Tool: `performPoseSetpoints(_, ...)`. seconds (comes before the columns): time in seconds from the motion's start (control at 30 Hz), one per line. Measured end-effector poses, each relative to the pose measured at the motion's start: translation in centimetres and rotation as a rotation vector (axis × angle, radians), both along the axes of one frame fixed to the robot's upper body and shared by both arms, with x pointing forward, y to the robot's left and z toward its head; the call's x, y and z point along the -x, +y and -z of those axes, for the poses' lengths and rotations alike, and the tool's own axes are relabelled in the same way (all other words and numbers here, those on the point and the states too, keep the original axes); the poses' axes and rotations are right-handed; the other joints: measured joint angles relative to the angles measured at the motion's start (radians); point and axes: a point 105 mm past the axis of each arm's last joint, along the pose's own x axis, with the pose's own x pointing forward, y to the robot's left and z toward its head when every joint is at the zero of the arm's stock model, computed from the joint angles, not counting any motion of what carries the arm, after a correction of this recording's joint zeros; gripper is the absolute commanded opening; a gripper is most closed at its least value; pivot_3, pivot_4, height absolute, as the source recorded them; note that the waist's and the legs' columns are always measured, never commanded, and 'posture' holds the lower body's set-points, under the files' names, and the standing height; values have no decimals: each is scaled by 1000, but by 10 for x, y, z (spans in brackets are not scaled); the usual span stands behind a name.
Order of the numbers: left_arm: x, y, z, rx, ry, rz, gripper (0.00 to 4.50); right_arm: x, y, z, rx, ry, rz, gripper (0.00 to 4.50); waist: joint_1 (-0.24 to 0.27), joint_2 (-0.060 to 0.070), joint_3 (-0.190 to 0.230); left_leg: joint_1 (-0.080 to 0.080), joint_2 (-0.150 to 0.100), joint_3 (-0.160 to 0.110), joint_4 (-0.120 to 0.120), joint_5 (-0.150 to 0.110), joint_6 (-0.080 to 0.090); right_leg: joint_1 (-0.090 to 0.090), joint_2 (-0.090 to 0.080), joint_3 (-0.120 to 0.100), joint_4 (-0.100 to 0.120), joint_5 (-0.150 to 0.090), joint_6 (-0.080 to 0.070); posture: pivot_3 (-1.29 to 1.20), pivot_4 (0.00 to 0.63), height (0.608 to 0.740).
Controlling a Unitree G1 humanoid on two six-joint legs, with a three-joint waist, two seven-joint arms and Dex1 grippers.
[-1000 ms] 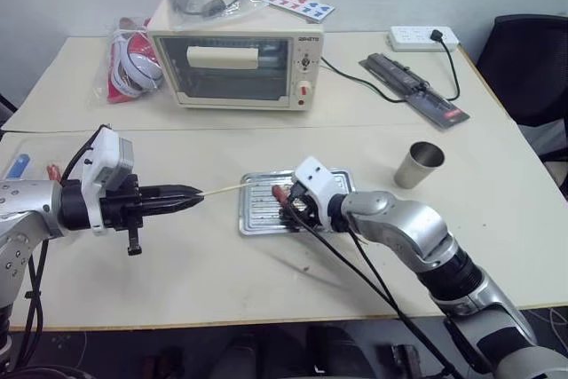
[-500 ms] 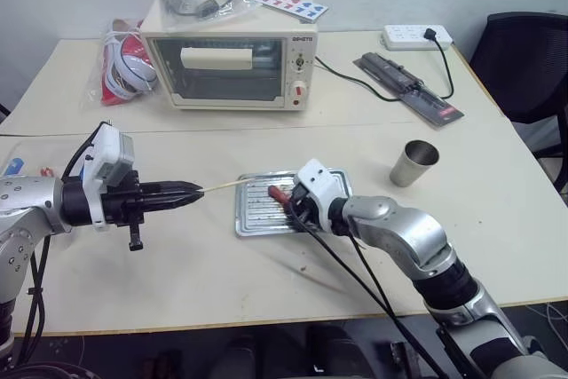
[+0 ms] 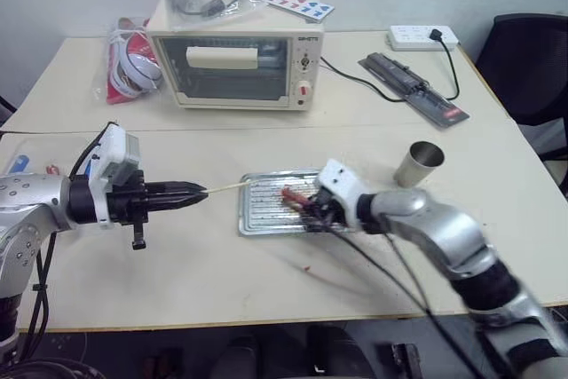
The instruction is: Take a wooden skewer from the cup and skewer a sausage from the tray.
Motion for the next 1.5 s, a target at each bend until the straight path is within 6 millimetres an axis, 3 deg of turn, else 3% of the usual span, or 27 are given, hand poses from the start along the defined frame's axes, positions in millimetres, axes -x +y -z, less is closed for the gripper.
performPoseSetpoints(0.17,-1,-12,-5,-19,6,114,0,25,-31,-41,57,-23,-192,827,-4,0,0,0,1,0,-1,0,0,0,1,0,-2,0,0,0,150,740)
performPoseSetpoints(0.3,0,-20,-5,-33,17,181,0,41,-33,-56,48,-19,-283,827,-5,0,0,0,2,1,-1,0,0,0,2,1,0,0,0,0,150,740)
performPoseSetpoints(0.47,2,-45,-8,-24,20,330,0,59,-28,-67,19,-18,-341,827,6,0,1,0,1,1,1,0,0,1,1,1,0,0,0,0,150,740)
performPoseSetpoints(0.67,-2,-55,-9,-18,9,379,0,66,-25,-66,4,0,-343,827,12,0,1,0,2,1,1,0,0,0,1,1,0,0,0,0,150,740)
performPoseSetpoints(1.5,-9,-54,-11,-12,1,386,0,72,-22,-73,-39,-9,-333,827,23,0,1,0,1,1,2,0,0,0,1,1,0,0,0,0,150,740)
